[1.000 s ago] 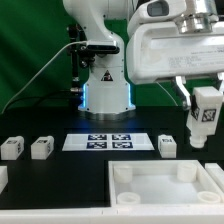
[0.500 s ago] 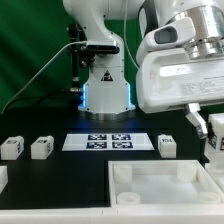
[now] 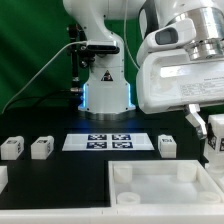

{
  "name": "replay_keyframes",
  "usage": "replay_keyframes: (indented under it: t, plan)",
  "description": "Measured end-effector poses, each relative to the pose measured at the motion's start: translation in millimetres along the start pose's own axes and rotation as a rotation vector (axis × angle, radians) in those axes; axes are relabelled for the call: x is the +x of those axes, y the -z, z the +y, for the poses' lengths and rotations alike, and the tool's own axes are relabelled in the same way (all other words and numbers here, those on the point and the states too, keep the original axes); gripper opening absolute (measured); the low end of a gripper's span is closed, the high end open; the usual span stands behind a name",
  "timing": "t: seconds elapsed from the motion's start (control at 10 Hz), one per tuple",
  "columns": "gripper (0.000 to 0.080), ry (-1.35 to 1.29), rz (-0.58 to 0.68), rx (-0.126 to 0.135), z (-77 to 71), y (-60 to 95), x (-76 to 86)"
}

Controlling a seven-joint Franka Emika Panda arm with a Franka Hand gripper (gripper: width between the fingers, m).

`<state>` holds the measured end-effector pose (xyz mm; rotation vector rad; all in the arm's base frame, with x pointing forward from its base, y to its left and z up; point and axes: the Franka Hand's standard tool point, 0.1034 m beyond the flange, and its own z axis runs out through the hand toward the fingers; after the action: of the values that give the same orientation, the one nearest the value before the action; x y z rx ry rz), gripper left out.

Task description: Assemble one leg

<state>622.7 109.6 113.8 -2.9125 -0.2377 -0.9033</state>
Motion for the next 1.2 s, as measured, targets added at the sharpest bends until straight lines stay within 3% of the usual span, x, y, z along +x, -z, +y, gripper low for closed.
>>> replay_keyframes:
  t: [0.4, 1.2]
  plan:
    - [0.0294, -0.005, 0.019, -0.009, 4.7, -13.6, -15.7]
    - [0.0294, -0.002, 0.010, 0.000, -1.3, -25.2, -18.3]
